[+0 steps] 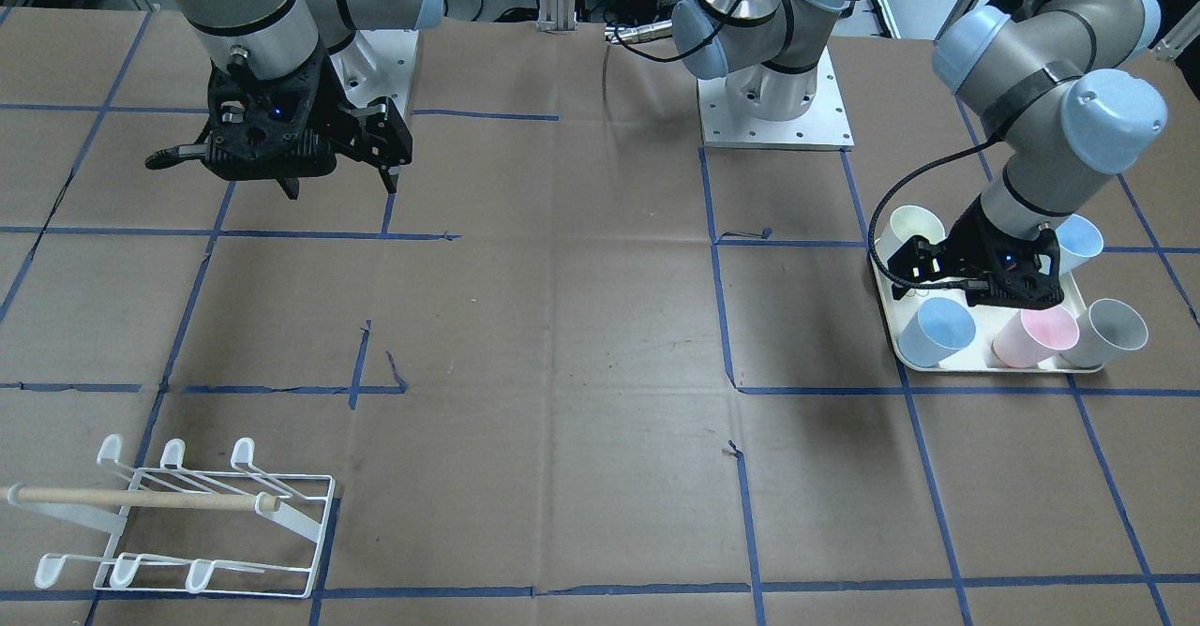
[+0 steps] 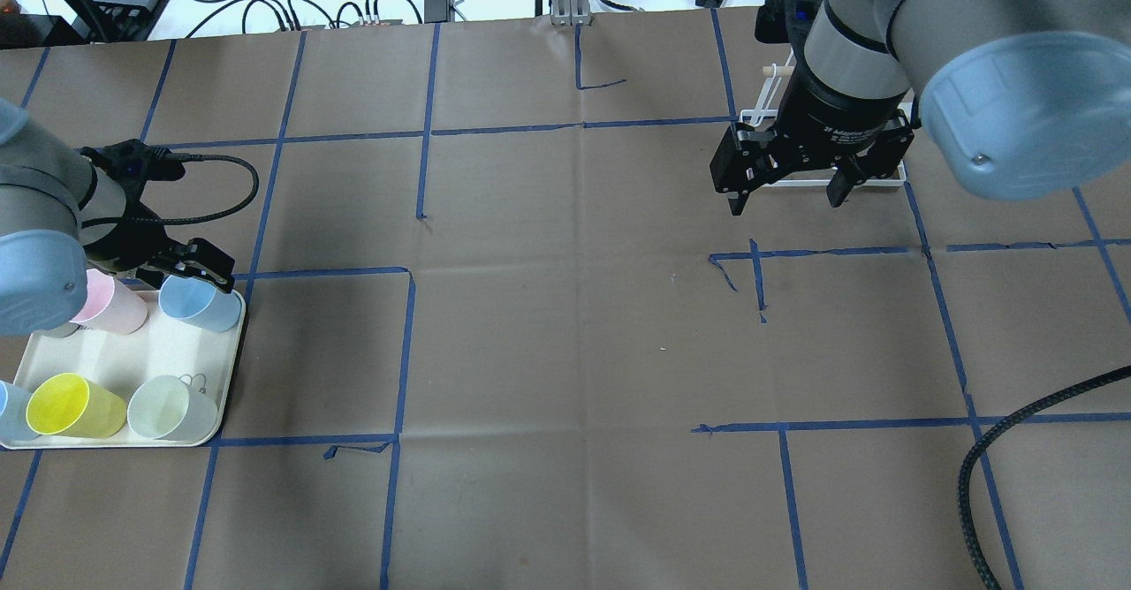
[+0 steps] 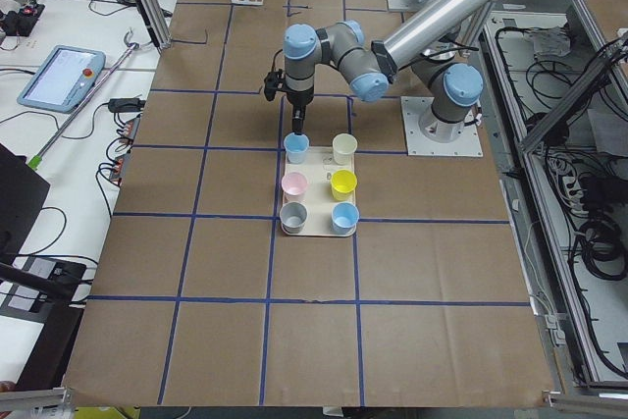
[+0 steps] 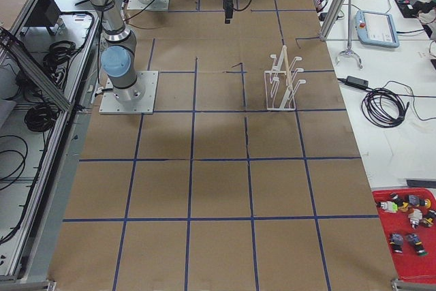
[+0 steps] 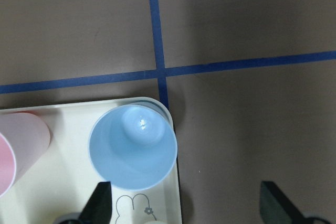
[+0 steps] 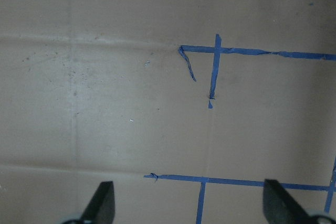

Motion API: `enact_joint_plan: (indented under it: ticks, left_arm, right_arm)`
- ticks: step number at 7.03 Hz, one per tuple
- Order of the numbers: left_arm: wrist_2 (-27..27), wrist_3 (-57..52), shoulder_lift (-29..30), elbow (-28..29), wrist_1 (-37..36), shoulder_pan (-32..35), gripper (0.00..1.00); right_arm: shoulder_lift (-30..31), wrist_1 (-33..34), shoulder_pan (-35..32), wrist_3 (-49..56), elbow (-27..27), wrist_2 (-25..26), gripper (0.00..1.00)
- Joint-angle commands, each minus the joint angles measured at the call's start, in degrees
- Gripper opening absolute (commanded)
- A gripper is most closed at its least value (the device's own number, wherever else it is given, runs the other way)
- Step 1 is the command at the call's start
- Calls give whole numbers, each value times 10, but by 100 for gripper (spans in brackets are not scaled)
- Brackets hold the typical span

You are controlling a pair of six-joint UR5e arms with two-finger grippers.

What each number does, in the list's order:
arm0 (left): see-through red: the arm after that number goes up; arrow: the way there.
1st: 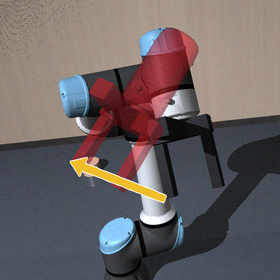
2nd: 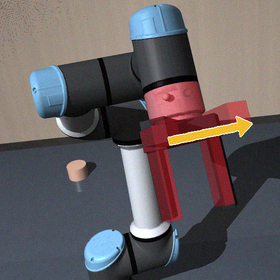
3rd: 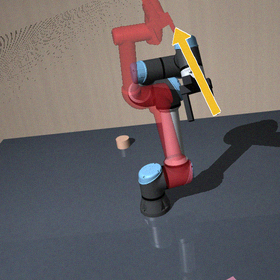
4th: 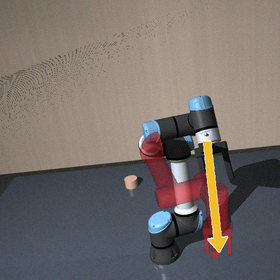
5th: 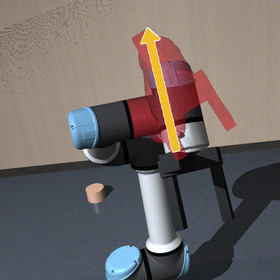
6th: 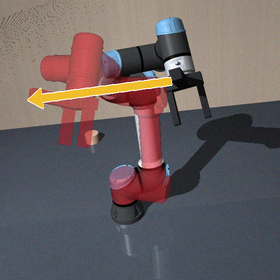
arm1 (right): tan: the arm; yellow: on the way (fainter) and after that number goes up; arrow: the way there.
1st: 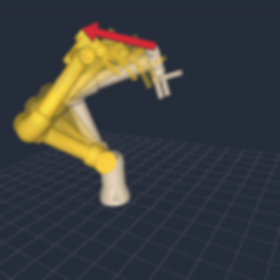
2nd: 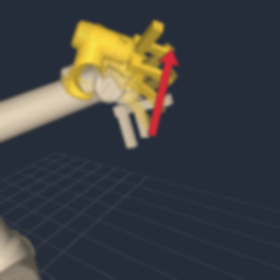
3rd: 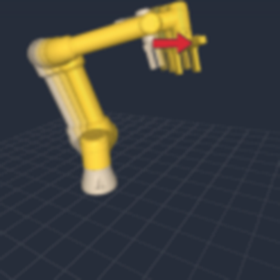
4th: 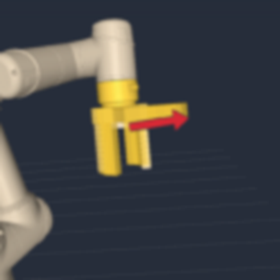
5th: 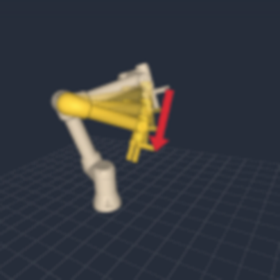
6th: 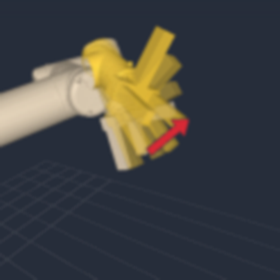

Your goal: Transfer IKEA cup to right arm and place on rack

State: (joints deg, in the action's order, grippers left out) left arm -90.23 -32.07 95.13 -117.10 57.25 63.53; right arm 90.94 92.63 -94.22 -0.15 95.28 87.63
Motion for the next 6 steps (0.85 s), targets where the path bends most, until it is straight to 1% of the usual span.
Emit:
enact_joint_plan:
  ticks: [1, 3, 4, 5, 6]
  left_arm:
    - [0, 0, 16, -15, -28, 0, 99]
    - [-1, -2, 39, -15, -35, -2, 99]
    - [-1, -1, 50, -16, -52, -2, 98]
    - [-1, 1, 51, -16, -55, -2, 99]
    - [-2, 0, 49, -15, -56, -2, 94]
  right_arm:
    - [-1, 0, 0, 1, -1, 0, 100]
    - [-1, 0, 0, 1, -1, 0, 100]
    - [-1, 0, 0, 1, -1, 0, 100]
    - [-1, 1, 0, 1, -2, 0, 100]
    - [-2, 0, 0, 1, -2, 0, 100]
